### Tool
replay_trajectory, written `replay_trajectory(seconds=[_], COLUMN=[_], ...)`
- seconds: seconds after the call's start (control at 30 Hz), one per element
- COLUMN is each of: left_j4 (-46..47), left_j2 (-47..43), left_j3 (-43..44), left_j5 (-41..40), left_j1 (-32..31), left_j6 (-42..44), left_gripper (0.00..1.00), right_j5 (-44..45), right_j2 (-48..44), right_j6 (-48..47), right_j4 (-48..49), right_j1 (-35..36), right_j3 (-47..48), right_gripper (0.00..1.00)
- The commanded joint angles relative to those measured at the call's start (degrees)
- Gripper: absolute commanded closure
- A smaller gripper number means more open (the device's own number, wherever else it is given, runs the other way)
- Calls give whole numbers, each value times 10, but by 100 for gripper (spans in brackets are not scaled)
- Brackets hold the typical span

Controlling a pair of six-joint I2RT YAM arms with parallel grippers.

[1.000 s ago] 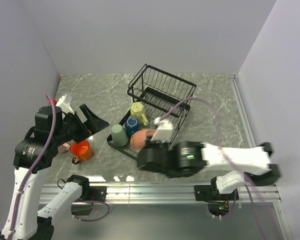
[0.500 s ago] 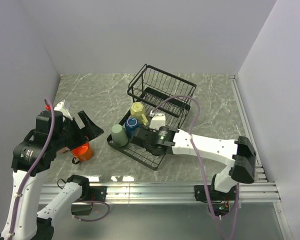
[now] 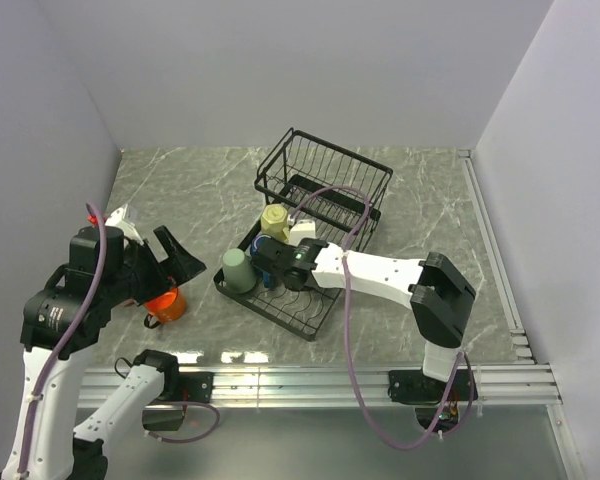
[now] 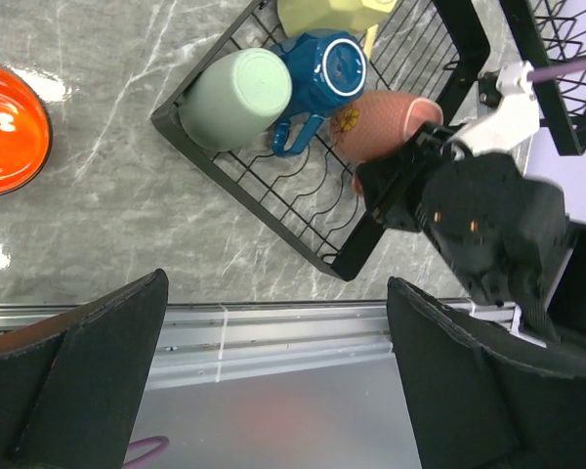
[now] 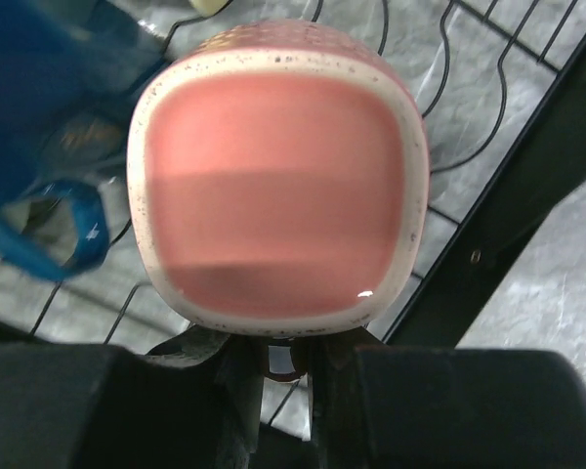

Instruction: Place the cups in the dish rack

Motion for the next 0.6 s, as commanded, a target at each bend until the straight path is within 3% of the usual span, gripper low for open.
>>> replay_trajectory(seconds=[0.0, 0.33, 0.4, 0.43, 0.5, 0.57], left_j4=[-7, -26, -29, -30, -27, -25], left_j2=[-13, -23, -25, -26, -27, -27], left_j3=[-11, -12, -15, -18, -21, -24], left_j5=[-11, -28, -33, -34, -32, -30], left_j1=[-2, -2, -2, -2, -2, -2], left_j6=[-3, -6, -5, -4, -4, -4], left_gripper=[2, 1, 1, 1, 1, 1], right_j5=[32, 1, 1, 1, 2, 2], right_j2=[8, 27, 25, 26, 25, 25], right_j6=[-24, -38, -36, -35, -34, -31], right_j4=[35, 99, 102, 100, 99, 94], right_j1=[-11, -26, -27, -28, -28, -28], right_j3=[35, -8, -12, -12, -10, -6], right_gripper=[100, 97, 76, 57, 42, 35])
